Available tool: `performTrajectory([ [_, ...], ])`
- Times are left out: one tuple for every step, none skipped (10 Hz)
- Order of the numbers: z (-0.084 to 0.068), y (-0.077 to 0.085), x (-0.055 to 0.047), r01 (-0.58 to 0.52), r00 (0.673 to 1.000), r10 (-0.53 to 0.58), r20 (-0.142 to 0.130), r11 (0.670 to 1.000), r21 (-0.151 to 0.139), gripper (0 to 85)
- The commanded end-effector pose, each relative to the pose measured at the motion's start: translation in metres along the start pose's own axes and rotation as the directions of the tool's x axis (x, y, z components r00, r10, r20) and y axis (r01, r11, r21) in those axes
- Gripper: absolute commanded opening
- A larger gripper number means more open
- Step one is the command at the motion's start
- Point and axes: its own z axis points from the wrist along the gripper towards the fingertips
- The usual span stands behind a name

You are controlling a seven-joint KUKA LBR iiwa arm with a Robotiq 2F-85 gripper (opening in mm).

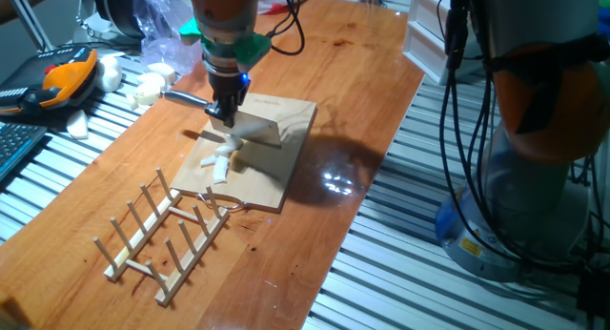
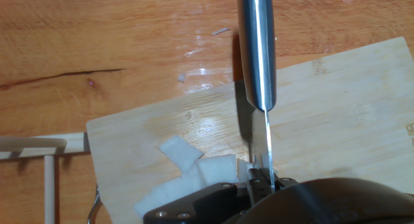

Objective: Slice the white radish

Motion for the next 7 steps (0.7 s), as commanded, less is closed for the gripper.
performTrajectory([
  [0.0,0.0,0.0,0.0,1.0,0.0,0.0,1.0,0.0,0.0],
  [0.002,0.001,0.0,0.0,1.0,0.0,0.001,1.0,-0.003,0.0],
  [0.006,0.001,0.001,-0.004,1.0,0.004,0.006,1.0,-0.005,0.0],
  [0.01,0.001,0.001,-0.004,1.0,0.004,0.017,1.0,-0.005,0.0],
  [0.013,0.001,0.002,-0.001,1.0,0.0,0.029,1.0,0.003,0.0],
  [0.013,0.0,0.002,-0.001,0.999,0.0,0.032,1.0,0.003,0.0],
  [0.014,0.001,0.003,-0.001,0.999,0.001,0.034,1.0,0.002,0.0],
])
